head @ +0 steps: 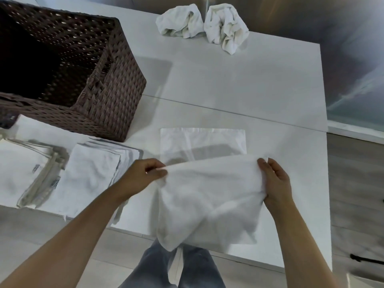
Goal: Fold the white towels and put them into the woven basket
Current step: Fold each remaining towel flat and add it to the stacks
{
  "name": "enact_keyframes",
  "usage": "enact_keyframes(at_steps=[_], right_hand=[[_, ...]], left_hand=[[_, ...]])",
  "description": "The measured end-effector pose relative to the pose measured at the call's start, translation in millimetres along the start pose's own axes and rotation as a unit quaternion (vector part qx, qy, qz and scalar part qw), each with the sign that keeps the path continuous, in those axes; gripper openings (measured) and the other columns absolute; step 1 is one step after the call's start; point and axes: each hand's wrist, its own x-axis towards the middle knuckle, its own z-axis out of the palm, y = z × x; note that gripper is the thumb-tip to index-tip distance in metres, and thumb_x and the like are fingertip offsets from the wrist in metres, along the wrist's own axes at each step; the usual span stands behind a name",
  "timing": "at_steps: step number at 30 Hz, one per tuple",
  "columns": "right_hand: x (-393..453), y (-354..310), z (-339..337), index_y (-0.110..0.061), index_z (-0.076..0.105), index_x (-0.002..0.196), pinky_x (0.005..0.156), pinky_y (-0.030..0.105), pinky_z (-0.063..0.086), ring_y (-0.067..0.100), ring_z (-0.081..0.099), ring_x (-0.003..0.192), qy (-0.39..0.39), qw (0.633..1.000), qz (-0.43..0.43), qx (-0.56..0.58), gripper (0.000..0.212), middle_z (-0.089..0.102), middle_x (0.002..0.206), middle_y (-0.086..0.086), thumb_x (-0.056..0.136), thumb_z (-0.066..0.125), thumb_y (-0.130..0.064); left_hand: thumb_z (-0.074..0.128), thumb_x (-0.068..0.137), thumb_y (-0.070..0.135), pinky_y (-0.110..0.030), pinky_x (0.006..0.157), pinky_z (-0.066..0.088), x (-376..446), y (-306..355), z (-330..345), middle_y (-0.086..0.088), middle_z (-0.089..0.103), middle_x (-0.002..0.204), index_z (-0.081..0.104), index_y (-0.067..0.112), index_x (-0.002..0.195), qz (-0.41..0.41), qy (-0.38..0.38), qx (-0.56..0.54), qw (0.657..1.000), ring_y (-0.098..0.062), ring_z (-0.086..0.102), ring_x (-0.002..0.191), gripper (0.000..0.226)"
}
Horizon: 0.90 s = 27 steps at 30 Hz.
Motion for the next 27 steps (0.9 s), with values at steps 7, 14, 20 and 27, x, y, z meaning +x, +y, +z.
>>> enact_keyframes(at_steps=[7, 14, 20, 27], right_hand=[[57, -5, 21, -0.019, 0.075, 0.092, 0.063, 0.021, 0.053, 0.012, 0.062, 0.069, 0.064, 0.993, -0.065, -0.080, 0.011, 0.071, 0.077, 0.000, 0.091, 0.075, -0.030], [134, 0, 36, -0.023, 0.065, 0.119, 0.064, 0.023, 0.047, 0.014, 0.060, 0.074, 0.081, 0.968, -0.093, -0.218, 0.026, 0.065, 0.084, -0.004, 0.095, 0.068, -0.033], [125, 45, 21, -0.021, 0.049, 0.139, 0.081, 0.031, 0.045, 0.021, 0.061, 0.096, 0.071, 0.932, -0.075, -0.348, 0.052, 0.063, 0.102, -0.004, 0.092, 0.068, -0.029], [57, 114, -11, -0.026, 0.057, 0.127, 0.086, 0.035, 0.046, 0.022, 0.051, 0.091, 0.114, 0.906, -0.059, -0.405, 0.046, 0.056, 0.104, 0.004, 0.084, 0.067, -0.018]], left_hand=[[0.076, 0.088, 0.022, -0.019, 0.068, 0.042, 60, 35, -28, -0.002, 0.073, 0.085, 0.076, 0.019, 0.091, 0.090, 0.131, 0.071, 0.985, -0.005, 0.055, 0.070, 0.004], [0.075, 0.089, 0.031, -0.035, 0.084, 0.050, 132, 21, -17, -0.002, 0.065, 0.103, 0.065, 0.022, 0.116, 0.029, 0.185, 0.148, 0.971, -0.018, 0.060, 0.088, 0.030], [0.075, 0.083, 0.024, -0.047, 0.093, 0.048, 82, -40, 29, -0.010, 0.058, 0.115, 0.055, 0.025, 0.126, 0.004, 0.143, 0.268, 0.953, -0.035, 0.057, 0.105, 0.047], [0.077, 0.085, 0.026, -0.044, 0.084, 0.053, -26, -79, 77, -0.005, 0.054, 0.120, 0.042, 0.029, 0.136, -0.109, 0.110, 0.240, 0.958, -0.030, 0.056, 0.108, 0.062]])
